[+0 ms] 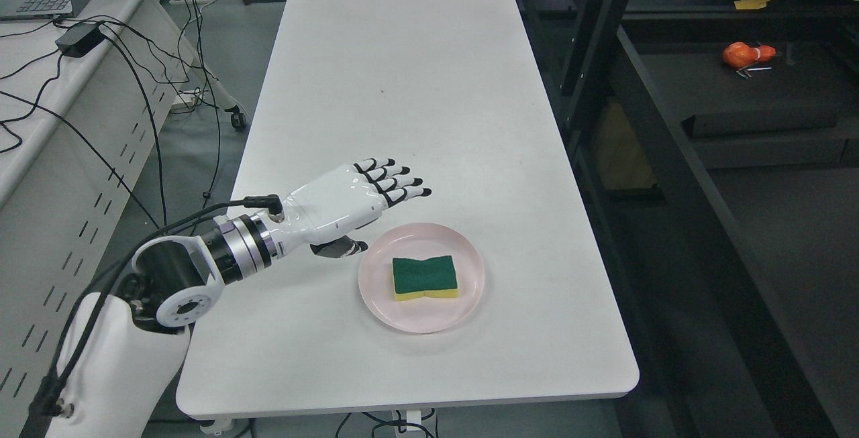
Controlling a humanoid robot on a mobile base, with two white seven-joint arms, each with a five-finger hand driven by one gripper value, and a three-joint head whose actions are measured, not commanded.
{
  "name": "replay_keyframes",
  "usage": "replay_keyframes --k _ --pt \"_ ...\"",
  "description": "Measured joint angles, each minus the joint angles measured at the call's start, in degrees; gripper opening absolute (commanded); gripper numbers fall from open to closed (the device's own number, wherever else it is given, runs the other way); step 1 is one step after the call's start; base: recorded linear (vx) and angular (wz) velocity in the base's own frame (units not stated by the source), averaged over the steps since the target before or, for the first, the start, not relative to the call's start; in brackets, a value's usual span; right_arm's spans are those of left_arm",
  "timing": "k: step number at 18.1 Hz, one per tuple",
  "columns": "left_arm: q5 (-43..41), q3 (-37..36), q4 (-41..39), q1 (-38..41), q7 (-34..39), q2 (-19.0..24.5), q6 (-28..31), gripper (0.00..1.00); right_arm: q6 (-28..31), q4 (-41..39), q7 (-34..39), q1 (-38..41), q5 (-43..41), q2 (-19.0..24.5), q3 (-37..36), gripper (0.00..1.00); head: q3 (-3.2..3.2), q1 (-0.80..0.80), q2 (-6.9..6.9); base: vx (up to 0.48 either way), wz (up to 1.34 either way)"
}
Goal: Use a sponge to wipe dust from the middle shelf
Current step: 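Lower the left hand onto the green-yellow sponge and close fingers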
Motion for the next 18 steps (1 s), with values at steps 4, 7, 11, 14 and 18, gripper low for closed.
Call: replay_keyframes --k 4,7,11,14,18 --pt "-4.8 -5.4 0.7 -2.2 -0.3 0.9 -0.2 0.91 0.0 0.0 0.0 0.0 0.0 0.0 0.0 1.00 0.00 0.00 0.00 0.000 0.00" --pt "-7.5 -9.4 1.4 -3.3 -0.3 0.6 -0.2 0.91 0.0 0.0 0.0 0.0 0.0 0.0 0.0 1.00 0.00 0.00 0.00 0.000 0.00" --pt "-10.5 -13.5 2.8 -4.0 -0.3 -0.3 -1.2 0.86 0.0 0.0 0.0 0.0 0.0 0.0 0.0 1.00 0.00 0.00 0.00 0.000 0.00" --pt "-11.5 -15.4 3.8 -4.2 -0.4 -1.0 -2.0 0.83 0.0 0.0 0.0 0.0 0.0 0.0 0.0 1.00 0.00 0.00 0.00 0.000 0.00" --pt "-12.3 -17.2 4.7 -4.2 -1.3 -1.7 -2.4 0.70 0.0 0.0 0.0 0.0 0.0 0.0 0.0 1.00 0.00 0.00 0.00 0.000 0.00"
